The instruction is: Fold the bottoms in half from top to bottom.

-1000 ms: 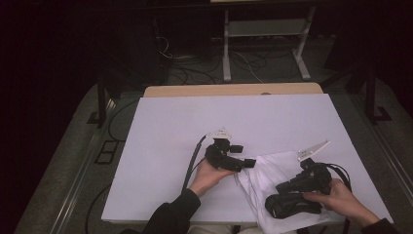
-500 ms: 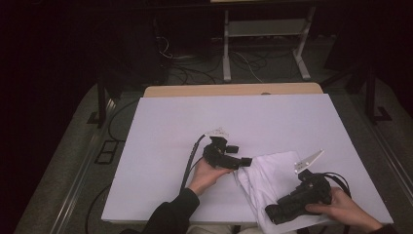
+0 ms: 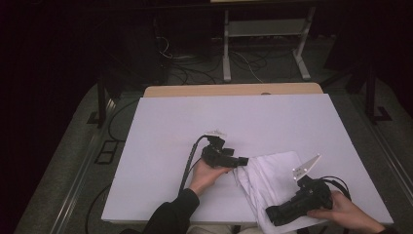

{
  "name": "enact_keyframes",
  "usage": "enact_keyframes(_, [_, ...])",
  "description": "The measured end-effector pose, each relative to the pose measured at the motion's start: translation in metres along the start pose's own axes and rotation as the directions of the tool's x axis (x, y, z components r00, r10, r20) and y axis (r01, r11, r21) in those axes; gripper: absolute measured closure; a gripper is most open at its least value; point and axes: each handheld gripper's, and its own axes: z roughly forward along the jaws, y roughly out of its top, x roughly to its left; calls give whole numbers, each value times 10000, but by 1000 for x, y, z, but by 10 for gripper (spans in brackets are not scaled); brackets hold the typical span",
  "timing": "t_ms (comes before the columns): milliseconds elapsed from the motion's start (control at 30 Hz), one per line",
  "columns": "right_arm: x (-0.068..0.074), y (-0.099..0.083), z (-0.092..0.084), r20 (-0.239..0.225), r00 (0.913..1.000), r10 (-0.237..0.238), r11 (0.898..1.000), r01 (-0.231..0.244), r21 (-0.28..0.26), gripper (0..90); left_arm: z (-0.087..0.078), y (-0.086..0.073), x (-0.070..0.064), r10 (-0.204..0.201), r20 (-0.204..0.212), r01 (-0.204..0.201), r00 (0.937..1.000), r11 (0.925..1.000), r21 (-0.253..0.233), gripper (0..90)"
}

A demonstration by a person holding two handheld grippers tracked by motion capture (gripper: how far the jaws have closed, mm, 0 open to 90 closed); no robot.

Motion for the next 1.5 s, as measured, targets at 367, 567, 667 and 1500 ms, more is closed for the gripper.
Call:
enact_keyframes(367, [-1, 7, -33, 1204, 9925, -232, 9813, 456, -1869, 396, 9, -4, -1, -70, 117, 65, 9999, 9992, 396, 159])
enact_keyframes(567, [-18, 14, -56, 2466, 9686, 329, 9583, 394, -2829, 182, 8, -4, 0, -188, 256, 178, 9995, 9991, 394, 188])
enact_keyframes(667, [-28, 16, -64, 2824, 9574, 607, 9487, 327, -3145, 127, 8, -4, 1, -244, 352, 229, 9991, 9989, 415, 212])
enact_keyframes(1500, [-119, 19, -82, 3330, 9026, 2729, 9141, -1353, -3823, 276, 11, -5, 7, -419, 924, 351, 9948, 9967, 732, 658])
